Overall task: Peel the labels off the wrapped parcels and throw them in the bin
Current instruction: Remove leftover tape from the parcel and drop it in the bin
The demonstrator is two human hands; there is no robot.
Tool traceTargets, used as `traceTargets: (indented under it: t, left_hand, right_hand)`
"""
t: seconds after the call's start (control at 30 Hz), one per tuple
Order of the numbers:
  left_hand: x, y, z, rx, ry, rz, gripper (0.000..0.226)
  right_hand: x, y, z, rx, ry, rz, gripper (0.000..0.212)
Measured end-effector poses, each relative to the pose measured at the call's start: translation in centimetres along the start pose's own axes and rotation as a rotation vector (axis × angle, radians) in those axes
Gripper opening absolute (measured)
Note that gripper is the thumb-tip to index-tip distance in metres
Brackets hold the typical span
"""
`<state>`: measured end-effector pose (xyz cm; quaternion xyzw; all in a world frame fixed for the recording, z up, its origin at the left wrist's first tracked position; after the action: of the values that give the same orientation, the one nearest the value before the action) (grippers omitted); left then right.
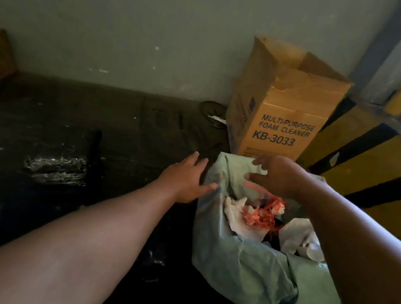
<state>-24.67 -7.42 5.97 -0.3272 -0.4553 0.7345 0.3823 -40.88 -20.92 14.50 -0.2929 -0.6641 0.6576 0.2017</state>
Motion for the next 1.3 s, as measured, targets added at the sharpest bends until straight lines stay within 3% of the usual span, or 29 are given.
traceTargets:
  t: [0.17,0.33,0.6,0.9,1.03,1.3]
  left_hand:
    - [1.2,-6.4,-10.6,-0.135,-0.119,0.103,0.087]
    - [4.6,-10.5,-23.5,-0.185,-0.281,0.108,0.087]
    - [7.1,-10.3,-41.8,-0.118,-0.511,0.032,0.097]
    - [3.7,-6.5,-47.4,0.198,-0.545,0.058,0.105]
    - [2.5,-5.2,-48.0,0.253,-0.527,0.104,0.103]
    - [-1.6,-4.8,-48.2,0.173,-0.417,0.239,0.089]
  right_hand:
    - [-4.9,1.9,-11.2,-0.055,-0.171,-0.045,0.067]
    - [-9.0,5.1,-23.4,-0.163,-0.272,-0.105,0.068]
    - [-14.6,13.8,-38.9,-0.224,-0.296,-0.221,0.064]
    - [-16.8,21.5,-43.5,-0.330,-0.064,-0.230,0.073]
    - [-18.3,22.2,-44.7,-0.241,-0.132,-0.049,0.062]
    - [-24.4,23.2,-48.6,-0.275,-0.305,0.092,0.033]
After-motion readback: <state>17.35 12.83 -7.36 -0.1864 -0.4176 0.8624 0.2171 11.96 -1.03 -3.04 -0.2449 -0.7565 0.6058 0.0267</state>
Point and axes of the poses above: each hand's wrist, its own x-axis away from the middle knuckle, its own y-axis out of the palm, z = x × y, the point moved 4 cm from there along -x, towards the middle knuckle, and after that the axes turned 14 degrees about z, right-handed, at the moved point
